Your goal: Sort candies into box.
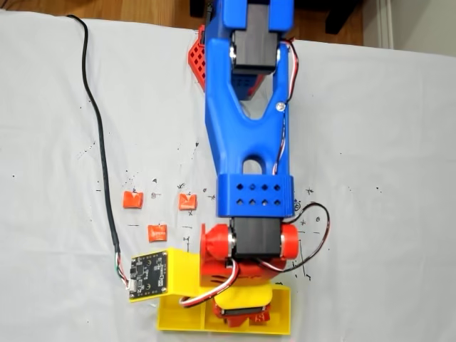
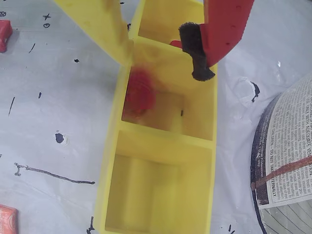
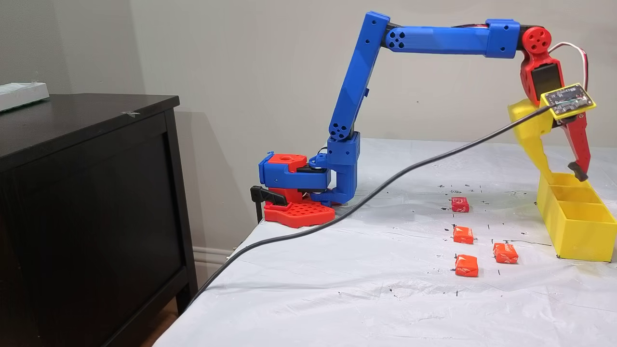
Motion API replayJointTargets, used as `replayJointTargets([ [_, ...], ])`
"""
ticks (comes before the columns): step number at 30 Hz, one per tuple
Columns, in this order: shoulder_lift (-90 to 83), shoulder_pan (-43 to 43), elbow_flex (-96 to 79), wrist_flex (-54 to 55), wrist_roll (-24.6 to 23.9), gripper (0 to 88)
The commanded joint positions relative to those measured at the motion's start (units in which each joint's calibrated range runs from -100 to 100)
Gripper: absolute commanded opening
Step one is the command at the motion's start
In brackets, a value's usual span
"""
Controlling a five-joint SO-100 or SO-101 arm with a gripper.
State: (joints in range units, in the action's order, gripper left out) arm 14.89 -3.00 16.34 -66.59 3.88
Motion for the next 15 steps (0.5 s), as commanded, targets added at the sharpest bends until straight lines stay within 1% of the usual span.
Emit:
replayJointTargets([
  [1,-1.74,0.29,6.01,-0.34,0.49,19.1],
  [12,-4.12,-0.08,4.74,-1.08,0.54,17.9],
  [13,-5.05,-0.35,3.83,-1.24,0.59,17.0],
  [15,-7.26,-1.16,1.64,-1.48,0.78,12.0],
])
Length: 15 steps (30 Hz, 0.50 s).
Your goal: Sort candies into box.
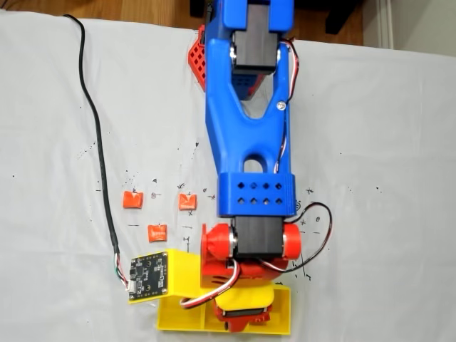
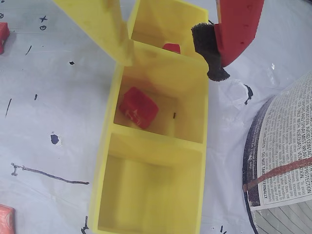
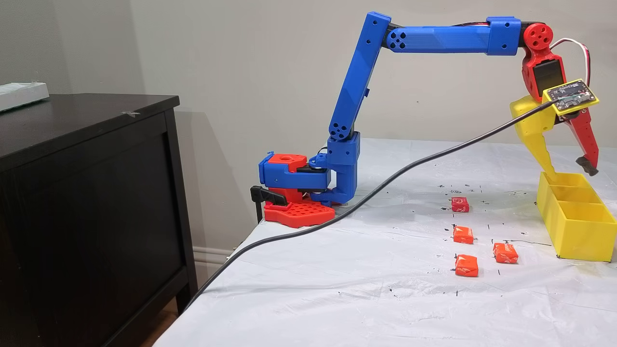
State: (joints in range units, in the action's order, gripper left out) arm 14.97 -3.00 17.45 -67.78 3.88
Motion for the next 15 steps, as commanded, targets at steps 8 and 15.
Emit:
replayJointTargets([
  [8,-18.37,-3.34,-9.39,-4.72,0.83,0.2],
  [15,-23.71,-4.88,-20.96,-9.22,2.49,0.2],
])
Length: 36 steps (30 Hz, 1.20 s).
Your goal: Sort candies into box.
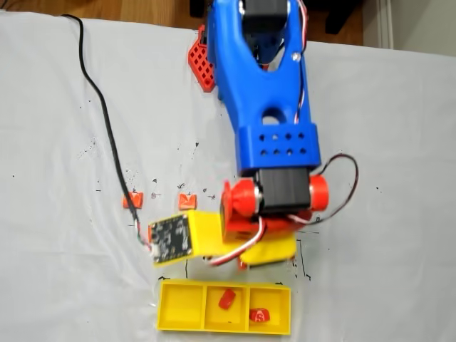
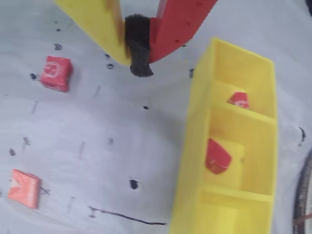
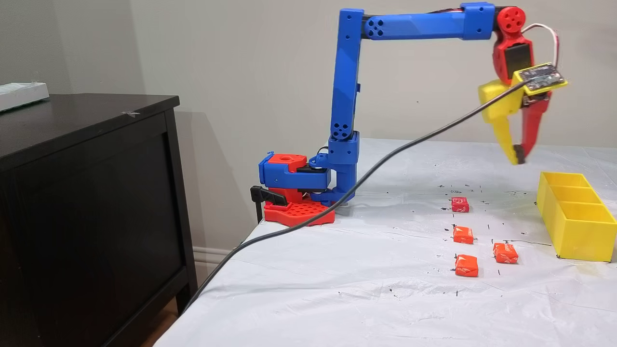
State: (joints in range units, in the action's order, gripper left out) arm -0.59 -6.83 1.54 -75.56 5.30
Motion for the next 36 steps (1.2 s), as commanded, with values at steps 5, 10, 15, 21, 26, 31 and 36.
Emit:
replayJointTargets([
  [5,-12.89,-1.87,-14.42,-0.95,2.1,0.2],
  [10,-15.27,-2.95,-22.34,0.77,2.54,19.4],
  [15,-14.93,-3.86,-26.62,2.82,2.83,23.9],
  [21,-15.1,-4.22,-28.62,5.76,2.54,28.3],
  [26,-13.83,-4.4,-28.71,7.07,2.25,29.3],
  [31,-11.96,-5.04,-29.62,9.2,2.15,29.9],
  [36,-10.94,-5.13,-29.35,8.55,2.2,30.8],
])
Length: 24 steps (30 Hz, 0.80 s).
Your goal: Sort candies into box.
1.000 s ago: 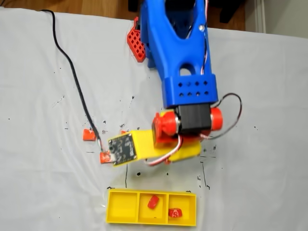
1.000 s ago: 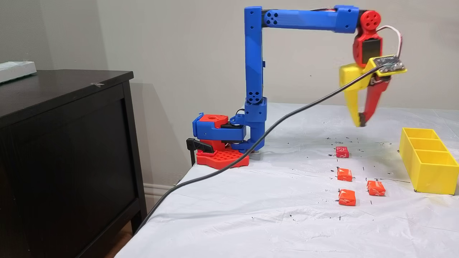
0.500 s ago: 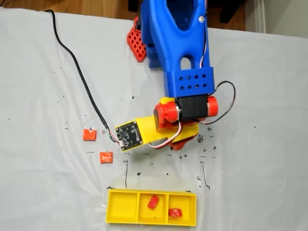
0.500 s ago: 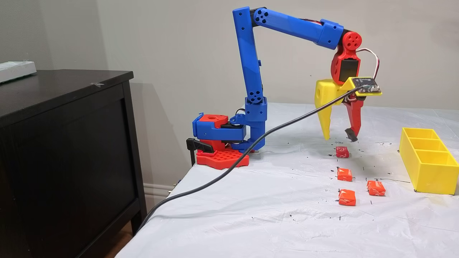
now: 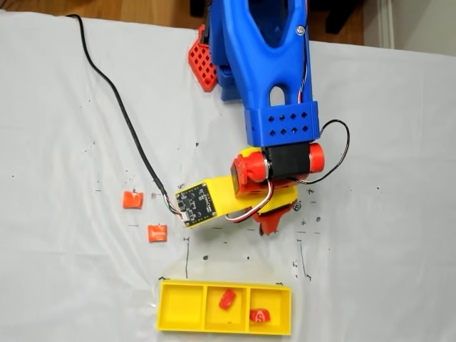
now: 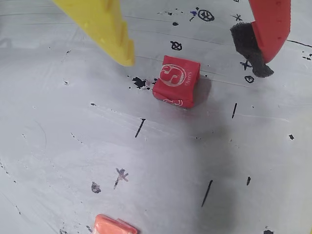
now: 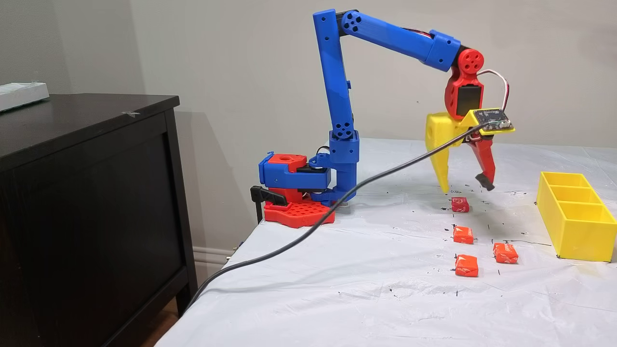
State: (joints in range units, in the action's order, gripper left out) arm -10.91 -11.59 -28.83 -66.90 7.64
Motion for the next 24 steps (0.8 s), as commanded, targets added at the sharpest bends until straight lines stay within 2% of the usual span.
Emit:
replayJointTargets([
  [1,-0.62,-0.37,0.93,-0.1,-0.15,30.8],
  [24,9.22,-1.64,-1.99,9.56,-0.78,29.6],
])
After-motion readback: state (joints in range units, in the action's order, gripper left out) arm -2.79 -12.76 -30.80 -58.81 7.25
